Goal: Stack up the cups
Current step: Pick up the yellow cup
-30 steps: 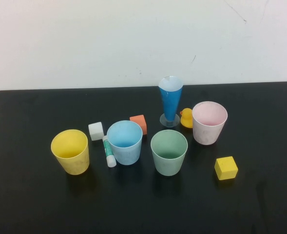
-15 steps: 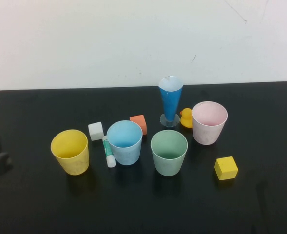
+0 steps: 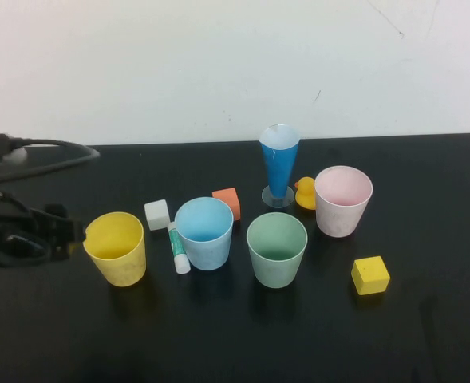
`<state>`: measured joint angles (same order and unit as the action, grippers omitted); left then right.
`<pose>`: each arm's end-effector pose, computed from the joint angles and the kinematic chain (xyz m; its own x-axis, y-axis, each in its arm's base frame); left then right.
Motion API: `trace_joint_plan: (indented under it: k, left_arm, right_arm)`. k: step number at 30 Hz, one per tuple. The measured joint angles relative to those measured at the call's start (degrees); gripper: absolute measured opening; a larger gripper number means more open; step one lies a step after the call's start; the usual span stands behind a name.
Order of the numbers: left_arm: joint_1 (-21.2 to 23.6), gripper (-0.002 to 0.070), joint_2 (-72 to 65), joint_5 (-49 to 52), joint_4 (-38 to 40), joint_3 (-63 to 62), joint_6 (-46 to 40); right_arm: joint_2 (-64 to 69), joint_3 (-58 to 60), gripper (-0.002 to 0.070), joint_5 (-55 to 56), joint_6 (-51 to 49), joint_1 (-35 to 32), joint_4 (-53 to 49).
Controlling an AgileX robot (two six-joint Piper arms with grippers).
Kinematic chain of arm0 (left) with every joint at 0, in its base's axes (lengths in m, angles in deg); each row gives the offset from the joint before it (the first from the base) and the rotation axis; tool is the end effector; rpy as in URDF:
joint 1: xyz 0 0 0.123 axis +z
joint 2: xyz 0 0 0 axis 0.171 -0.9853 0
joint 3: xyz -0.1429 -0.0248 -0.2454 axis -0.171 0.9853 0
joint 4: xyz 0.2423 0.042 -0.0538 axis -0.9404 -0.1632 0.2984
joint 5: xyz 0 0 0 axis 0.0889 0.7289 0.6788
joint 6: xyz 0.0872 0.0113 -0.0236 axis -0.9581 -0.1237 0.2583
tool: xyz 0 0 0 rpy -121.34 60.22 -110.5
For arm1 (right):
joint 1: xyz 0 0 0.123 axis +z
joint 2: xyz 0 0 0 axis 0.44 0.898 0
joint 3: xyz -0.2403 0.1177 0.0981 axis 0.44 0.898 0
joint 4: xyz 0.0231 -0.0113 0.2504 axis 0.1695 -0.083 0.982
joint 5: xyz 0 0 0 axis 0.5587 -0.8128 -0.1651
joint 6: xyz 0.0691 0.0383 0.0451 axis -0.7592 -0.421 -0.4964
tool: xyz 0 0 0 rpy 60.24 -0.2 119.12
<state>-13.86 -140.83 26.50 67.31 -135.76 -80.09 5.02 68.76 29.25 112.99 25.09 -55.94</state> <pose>0.2607 -0.0318 0.2669 -0.7139 -0.1384 -0.6864 0.0396 0.9707 -0.2369 0.0752 0.0021 0.2586 -0.2869 -0.4810 -0.8284 -0.1804 0.8764 -0.4464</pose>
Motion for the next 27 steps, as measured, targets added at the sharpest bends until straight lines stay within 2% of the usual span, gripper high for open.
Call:
trace_joint_plan:
  k: [2,5,16,18,20,22,24,27]
  left_arm:
    - [0.0,0.0503,-2.98,-1.9,0.0,-0.14,-0.59]
    - [0.0,0.0528,-7.48,-5.07,0.14,-0.14,-0.83]
    - [0.0,0.0524,-19.19,-11.76,4.49,-0.52,-1.12]
    - [0.0,0.0475,-19.65,-11.84,4.49,-0.52,-1.71]
    - [0.0,0.0384,-19.78,-11.84,5.4,-0.52,-1.8]
    - [0.0,0.0231,-19.87,-11.84,8.26,-0.84,-1.83]
    - [0.0,0.0112,-19.87,-11.58,10.49,-1.81,-2.04]
    - [0.0,0.0034,-19.87,-9.84,12.89,-3.82,-2.68]
  right_arm:
    - [0.0,0.0,-0.0003,0.9,0.1,0.0,0.21]
    - [0.0,0.0,-0.0003,1.39,0.1,0.0,0.5]
    - [0.0,0.36,-0.0003,1.97,0.1,0.0,1.42]
    - [0.0,0.49,-0.0003,1.97,0.1,0.0,1.42]
    - [0.0,0.49,-0.0003,1.97,0.1,0.0,1.42]
    - [0.0,0.49,-0.0003,1.97,0.1,0.0,1.42]
    - [0.0,0.49,-0.0003,1.97,0.1,0.0,1.42]
    - [0.0,0.49,-0.0003,1.97,0.1,0.0,1.42]
